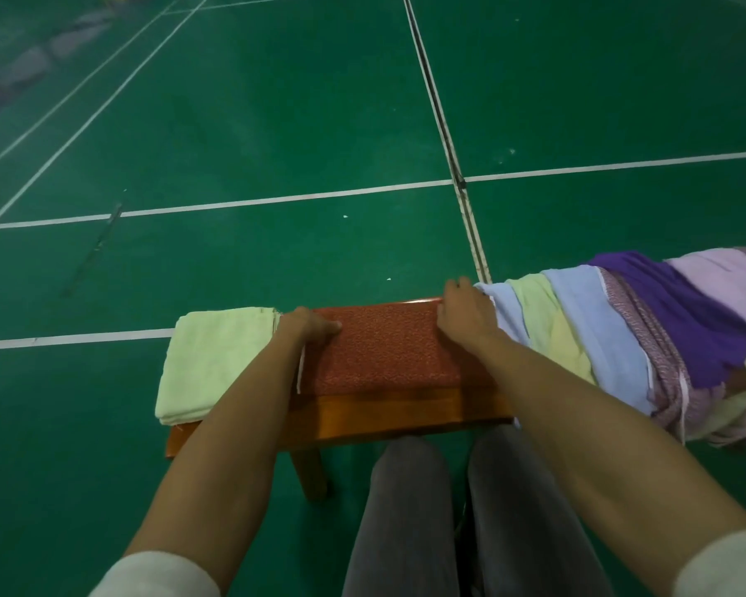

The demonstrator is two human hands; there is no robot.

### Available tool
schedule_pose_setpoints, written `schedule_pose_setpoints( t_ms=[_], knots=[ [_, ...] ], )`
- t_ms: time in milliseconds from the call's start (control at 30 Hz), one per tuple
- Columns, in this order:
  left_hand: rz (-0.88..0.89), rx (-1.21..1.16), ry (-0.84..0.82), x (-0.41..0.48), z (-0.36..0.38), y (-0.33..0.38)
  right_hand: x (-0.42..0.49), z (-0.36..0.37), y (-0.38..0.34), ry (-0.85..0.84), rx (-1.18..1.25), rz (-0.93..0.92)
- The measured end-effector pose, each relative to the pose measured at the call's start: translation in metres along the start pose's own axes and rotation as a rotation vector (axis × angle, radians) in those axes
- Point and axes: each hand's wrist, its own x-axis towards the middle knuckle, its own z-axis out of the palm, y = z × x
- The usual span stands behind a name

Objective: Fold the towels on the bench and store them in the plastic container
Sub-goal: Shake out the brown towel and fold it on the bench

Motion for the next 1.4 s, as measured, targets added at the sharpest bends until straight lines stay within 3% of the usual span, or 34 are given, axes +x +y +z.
schedule_pose_setpoints(
  t_ms=[100,300,567,733,933,1167,1400],
  knots=[
    [-0.028,-0.130,-0.152,0.003,0.002,-0.002,-0.009,0.004,-0.036,-0.125,0.112,-0.177],
    [-0.018,-0.537,-0.130,-0.009,0.005,-0.004,-0.039,0.020,-0.113,-0.315,0.309,-0.338],
    [0.043,-0.459,-0.079,-0.036,-0.001,0.022,-0.069,0.010,-0.154,-0.548,0.615,-0.036],
    [0.110,-0.476,-0.041,-0.055,-0.003,0.050,-0.064,-0.006,-0.151,-0.447,0.764,0.221],
    [0.199,-0.430,0.047,-0.062,0.002,0.083,-0.064,-0.034,-0.110,-0.413,0.923,0.111],
    [0.272,-0.412,0.043,-0.091,0.022,0.135,-0.074,-0.066,-0.054,-0.473,1.019,0.253],
    [0.298,-0.358,-0.042,-0.102,0.056,0.170,-0.076,-0.063,0.002,-0.385,0.928,0.328]
  ],
)
